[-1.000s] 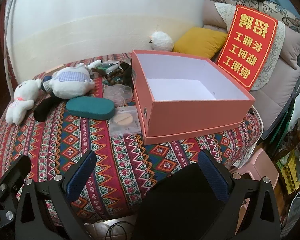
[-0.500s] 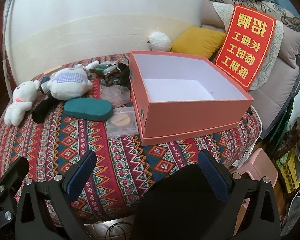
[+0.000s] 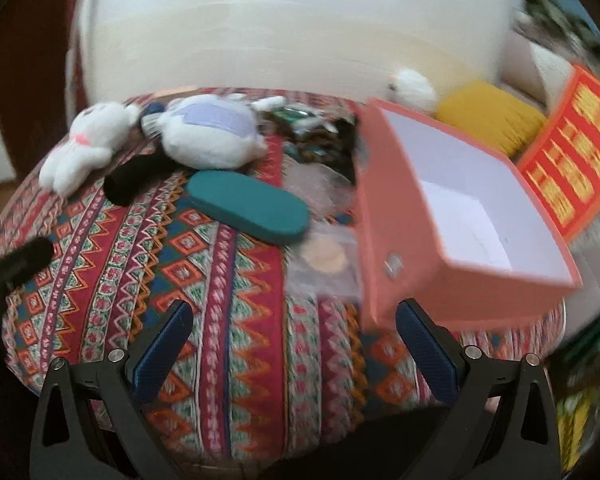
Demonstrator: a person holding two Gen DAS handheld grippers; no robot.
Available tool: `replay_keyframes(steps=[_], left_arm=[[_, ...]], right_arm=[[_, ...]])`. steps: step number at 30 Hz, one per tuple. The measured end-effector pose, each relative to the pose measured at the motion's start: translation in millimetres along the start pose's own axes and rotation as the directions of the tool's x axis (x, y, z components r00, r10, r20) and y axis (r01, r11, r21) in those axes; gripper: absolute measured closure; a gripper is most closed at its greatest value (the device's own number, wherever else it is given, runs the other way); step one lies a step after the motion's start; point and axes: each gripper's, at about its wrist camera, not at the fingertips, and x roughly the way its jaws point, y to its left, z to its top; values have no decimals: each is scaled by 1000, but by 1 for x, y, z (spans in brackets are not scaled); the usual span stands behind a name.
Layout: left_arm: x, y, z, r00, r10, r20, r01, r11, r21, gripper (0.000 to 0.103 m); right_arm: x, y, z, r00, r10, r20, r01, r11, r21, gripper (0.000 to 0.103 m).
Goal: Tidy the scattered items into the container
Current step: 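Grasp the white bear plush with the left tool while the right grasps the purple-patched plush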
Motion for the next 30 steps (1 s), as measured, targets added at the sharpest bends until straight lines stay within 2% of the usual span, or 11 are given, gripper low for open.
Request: replay_keyframes(steps=[6, 8, 10, 12, 14, 17, 19, 21, 24, 27, 30], left_arm=[[49, 36, 31, 996, 84, -32, -81, 993, 86, 0], [70, 49, 43, 993, 106, -48, -99, 986, 135, 0], [95, 64, 55, 988, 145, -59, -131, 972, 195, 0], [117, 78, 67, 978, 198, -60, -178, 953, 243, 0], [137, 89, 77, 973, 223, -64, -199, 943, 267, 0], [166, 102, 87, 968, 234, -91, -202, 941, 271, 0], [181, 105, 89, 964, 245, -99, -209, 937, 280, 0], [194, 108, 89, 960, 259, -107, -219, 931, 292, 0], [213, 117, 87, 950, 276, -146, -228, 932, 280, 0], [222, 120, 85, 948, 287, -134, -241, 928, 284, 0], [227, 120, 82, 950, 292, -110, -248, 921, 299, 0]], right_arm=[[41, 32, 35, 999, 46, -11, -48, 982, -183, 0], [54, 42, 51, 993, 117, -37, -121, 976, -179, 0], [64, 49, 64, 973, 221, -69, -228, 967, -113, 0], [80, 56, 78, 943, 322, -88, -324, 946, -3, 1], [98, 66, 91, 922, 377, -89, -369, 924, 98, 2], [125, 76, 109, 917, 391, -82, -362, 900, 244, 16], [137, 86, 123, 951, 299, -76, -279, 940, 198, 15], [150, 97, 137, 977, 205, -66, -193, 969, 152, 12], [169, 113, 159, 997, 61, -42, -57, 995, 85, 0], [189, 130, 179, 996, -84, -10, 84, 996, 19, 0], [214, 159, 173, 968, -252, -8, 249, 961, -118, 0]])
